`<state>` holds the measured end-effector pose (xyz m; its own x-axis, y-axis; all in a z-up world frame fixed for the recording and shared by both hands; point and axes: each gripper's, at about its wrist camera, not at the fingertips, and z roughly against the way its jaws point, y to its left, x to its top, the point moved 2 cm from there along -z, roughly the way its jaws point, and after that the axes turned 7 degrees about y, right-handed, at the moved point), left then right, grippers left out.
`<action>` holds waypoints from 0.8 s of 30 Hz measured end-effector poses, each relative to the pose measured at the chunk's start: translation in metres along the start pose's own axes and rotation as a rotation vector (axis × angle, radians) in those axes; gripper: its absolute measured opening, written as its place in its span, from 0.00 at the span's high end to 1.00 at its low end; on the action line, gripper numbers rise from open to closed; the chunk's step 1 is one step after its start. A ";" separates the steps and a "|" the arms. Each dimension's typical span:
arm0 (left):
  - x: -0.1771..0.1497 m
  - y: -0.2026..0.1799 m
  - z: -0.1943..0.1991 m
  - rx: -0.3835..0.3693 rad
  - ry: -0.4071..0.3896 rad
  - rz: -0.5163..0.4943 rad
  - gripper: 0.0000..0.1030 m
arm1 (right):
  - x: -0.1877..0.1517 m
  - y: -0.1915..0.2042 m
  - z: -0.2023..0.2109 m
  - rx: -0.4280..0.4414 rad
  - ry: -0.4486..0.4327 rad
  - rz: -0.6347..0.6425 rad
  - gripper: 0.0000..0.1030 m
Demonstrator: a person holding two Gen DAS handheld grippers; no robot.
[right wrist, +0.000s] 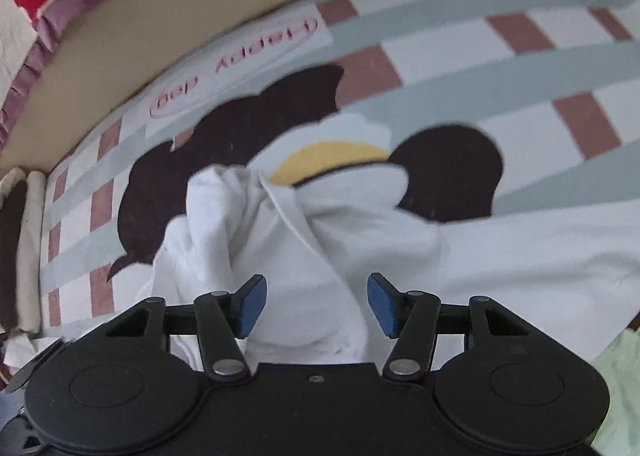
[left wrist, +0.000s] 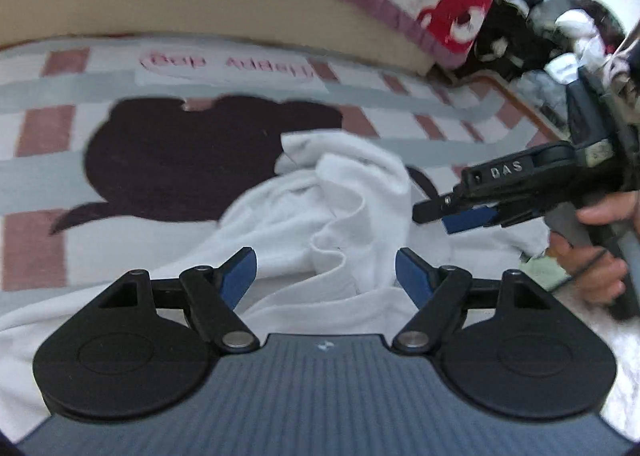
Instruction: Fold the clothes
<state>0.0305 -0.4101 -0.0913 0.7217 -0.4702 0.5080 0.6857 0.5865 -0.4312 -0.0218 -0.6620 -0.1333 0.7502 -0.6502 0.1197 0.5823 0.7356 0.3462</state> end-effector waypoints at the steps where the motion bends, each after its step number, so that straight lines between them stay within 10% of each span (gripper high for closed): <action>1: 0.001 -0.001 -0.004 0.002 0.006 0.000 0.27 | -0.001 -0.001 -0.004 -0.003 0.032 -0.004 0.40; 8: 0.004 -0.007 -0.032 0.015 0.046 -0.001 0.30 | -0.013 0.015 -0.026 -0.076 0.178 0.104 0.40; 10: 0.005 -0.008 -0.041 0.018 0.058 -0.001 0.81 | -0.012 0.016 -0.034 -0.095 0.204 0.107 0.41; 11: 0.006 -0.008 -0.043 0.020 0.064 0.000 0.86 | -0.012 0.017 -0.036 -0.109 0.203 0.111 0.53; 13: 0.006 -0.004 -0.039 0.033 0.059 0.020 0.87 | -0.015 0.025 -0.032 -0.123 0.170 0.171 0.93; 24: 0.047 0.010 0.006 0.278 -0.044 0.001 0.92 | -0.008 0.021 0.013 -0.187 -0.108 0.177 0.92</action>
<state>0.0709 -0.4226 -0.0674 0.7135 -0.4436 0.5424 0.6279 0.7483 -0.2140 -0.0198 -0.6435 -0.1150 0.8134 -0.5177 0.2651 0.5004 0.8552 0.1349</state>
